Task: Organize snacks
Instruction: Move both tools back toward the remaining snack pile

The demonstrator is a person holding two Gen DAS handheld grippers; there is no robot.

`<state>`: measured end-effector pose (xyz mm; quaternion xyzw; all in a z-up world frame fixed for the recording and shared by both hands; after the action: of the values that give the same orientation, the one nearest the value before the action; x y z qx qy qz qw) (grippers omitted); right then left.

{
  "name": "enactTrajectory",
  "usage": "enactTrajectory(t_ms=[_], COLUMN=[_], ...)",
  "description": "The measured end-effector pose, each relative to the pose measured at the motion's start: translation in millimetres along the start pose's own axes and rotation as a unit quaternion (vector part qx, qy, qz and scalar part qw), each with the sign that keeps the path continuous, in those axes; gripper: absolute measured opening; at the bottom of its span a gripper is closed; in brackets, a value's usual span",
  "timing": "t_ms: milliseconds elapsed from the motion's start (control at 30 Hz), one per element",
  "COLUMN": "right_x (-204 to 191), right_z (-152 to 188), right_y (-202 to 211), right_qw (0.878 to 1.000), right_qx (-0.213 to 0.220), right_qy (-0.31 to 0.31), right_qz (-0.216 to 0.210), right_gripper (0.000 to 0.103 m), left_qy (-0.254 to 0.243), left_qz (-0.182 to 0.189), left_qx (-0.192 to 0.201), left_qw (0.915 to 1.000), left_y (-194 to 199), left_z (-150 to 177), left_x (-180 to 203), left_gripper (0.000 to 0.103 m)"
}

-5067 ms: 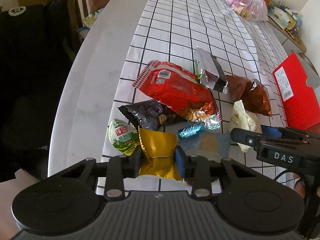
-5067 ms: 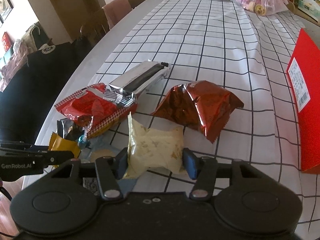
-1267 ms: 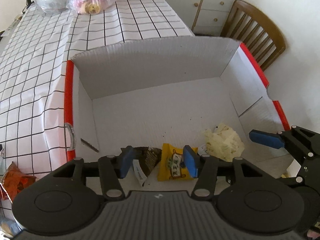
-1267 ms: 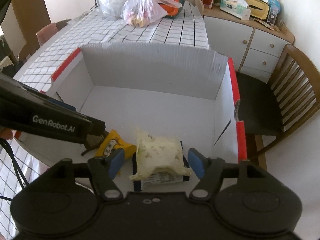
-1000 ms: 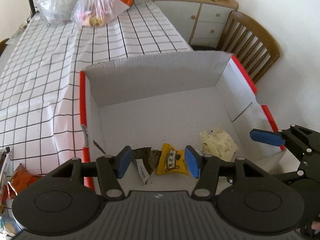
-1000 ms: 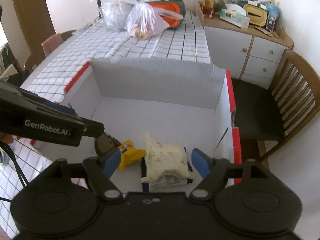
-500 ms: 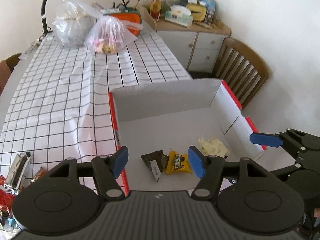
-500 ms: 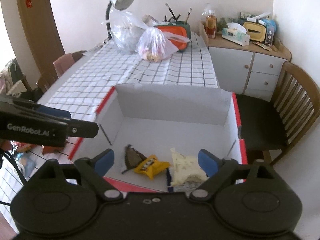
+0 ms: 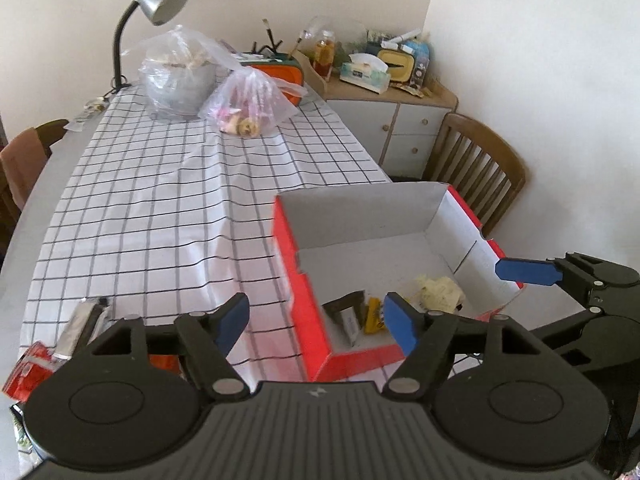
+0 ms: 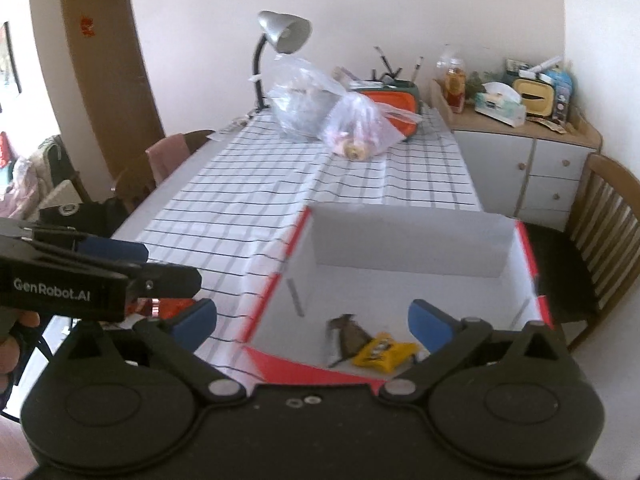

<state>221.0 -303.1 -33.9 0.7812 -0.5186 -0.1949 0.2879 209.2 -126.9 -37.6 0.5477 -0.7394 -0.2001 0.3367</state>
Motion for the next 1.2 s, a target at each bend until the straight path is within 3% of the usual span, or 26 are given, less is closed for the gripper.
enactTrajectory(t_ms=[233, 667, 1200], right_x=[-47.1, -134.1, -231.4], right_z=[9.0, 28.2, 66.0], right_y=[0.1, -11.4, -37.4], right_qw=[1.0, 0.999, 0.99], right_qx=[-0.002, -0.03, -0.067], right_qy=[-0.001, 0.015, 0.101], right_qz=[-0.015, -0.039, -0.073], right_gripper=[0.103, 0.103, 0.102], left_qy=[0.018, 0.045, 0.037], left_qz=[-0.012, -0.039, -0.063], left_qx=[0.015, 0.001, -0.054], left_qw=[0.9997, 0.9982, 0.9959], left_y=[40.5, 94.2, 93.5], left_z=[23.7, 68.5, 112.6], left_x=[-45.1, -141.9, -223.4], left_gripper=[0.08, 0.08, 0.08])
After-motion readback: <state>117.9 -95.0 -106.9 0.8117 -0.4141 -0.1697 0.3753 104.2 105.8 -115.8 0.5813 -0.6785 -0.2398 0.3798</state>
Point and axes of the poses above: each gripper's, at about its wrist camera, not at the fingertips, and y roughly against the way its jaws point, x to its right, z to its underside, the point moved 4 cm from there along -y, roughly the way its jaws point, and after that the axes turned 11 degrees about z, right-handed, at the moved point
